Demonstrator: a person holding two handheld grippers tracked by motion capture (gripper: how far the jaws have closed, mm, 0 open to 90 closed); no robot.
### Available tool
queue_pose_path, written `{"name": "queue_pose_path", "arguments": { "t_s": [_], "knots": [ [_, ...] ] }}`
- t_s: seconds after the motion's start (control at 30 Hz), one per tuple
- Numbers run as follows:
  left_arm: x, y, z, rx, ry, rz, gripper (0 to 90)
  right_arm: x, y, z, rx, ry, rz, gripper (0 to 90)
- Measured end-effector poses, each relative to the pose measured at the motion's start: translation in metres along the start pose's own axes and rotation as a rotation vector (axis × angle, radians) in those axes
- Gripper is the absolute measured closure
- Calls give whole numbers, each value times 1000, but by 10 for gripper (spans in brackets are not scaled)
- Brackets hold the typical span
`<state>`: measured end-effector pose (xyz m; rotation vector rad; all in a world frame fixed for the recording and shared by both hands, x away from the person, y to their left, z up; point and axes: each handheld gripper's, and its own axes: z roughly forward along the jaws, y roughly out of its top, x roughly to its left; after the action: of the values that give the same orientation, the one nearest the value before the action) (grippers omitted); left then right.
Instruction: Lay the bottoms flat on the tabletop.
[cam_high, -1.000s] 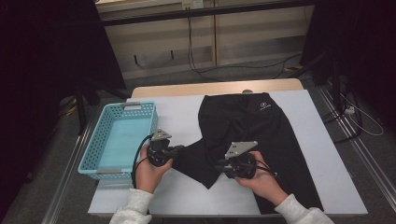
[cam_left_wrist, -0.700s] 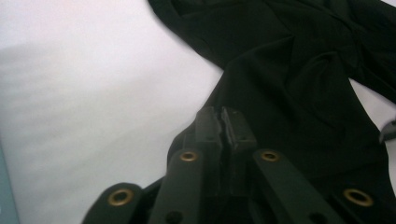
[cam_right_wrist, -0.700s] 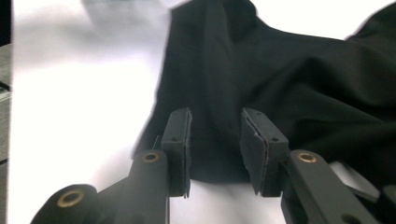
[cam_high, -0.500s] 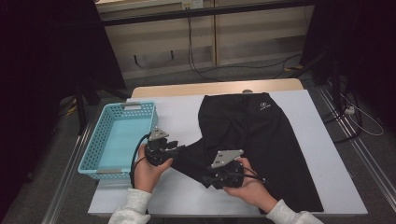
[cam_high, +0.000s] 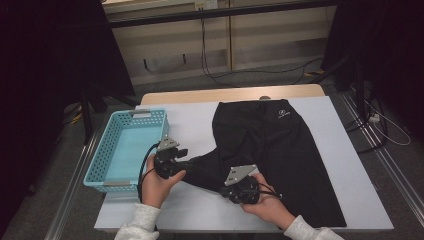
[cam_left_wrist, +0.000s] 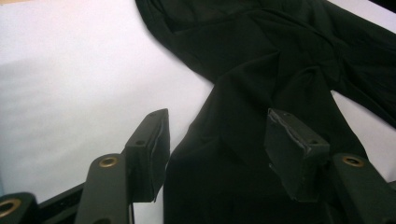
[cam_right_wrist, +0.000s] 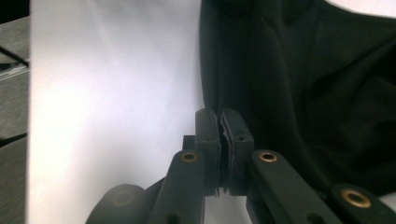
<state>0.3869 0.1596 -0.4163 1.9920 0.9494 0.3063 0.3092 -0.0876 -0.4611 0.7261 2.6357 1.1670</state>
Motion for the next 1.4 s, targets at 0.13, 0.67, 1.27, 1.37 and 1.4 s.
{"name": "queue_pose_path", "arguments": {
  "t_s": [0.13, 0.67, 1.27, 1.37, 1.4],
  "knots": [
    [-1, -2, 1, 18, -10, -12, 413, -1, -8, -9, 5, 20, 9, 873],
    [-18, -13, 30, 73, -56, 3, 544, 1, -26, -27, 2, 46, 29, 868],
    [-26, -22, 49, 168, -82, 76, 891, 1, -26, -25, -5, 44, 29, 868],
    [-22, -20, 47, 140, -64, 54, 893, 1, -26, -26, -5, 43, 28, 868],
    [-20, -18, 45, 130, -62, 45, 894, 1, -26, -26, -4, 43, 26, 868]
  ]
}}
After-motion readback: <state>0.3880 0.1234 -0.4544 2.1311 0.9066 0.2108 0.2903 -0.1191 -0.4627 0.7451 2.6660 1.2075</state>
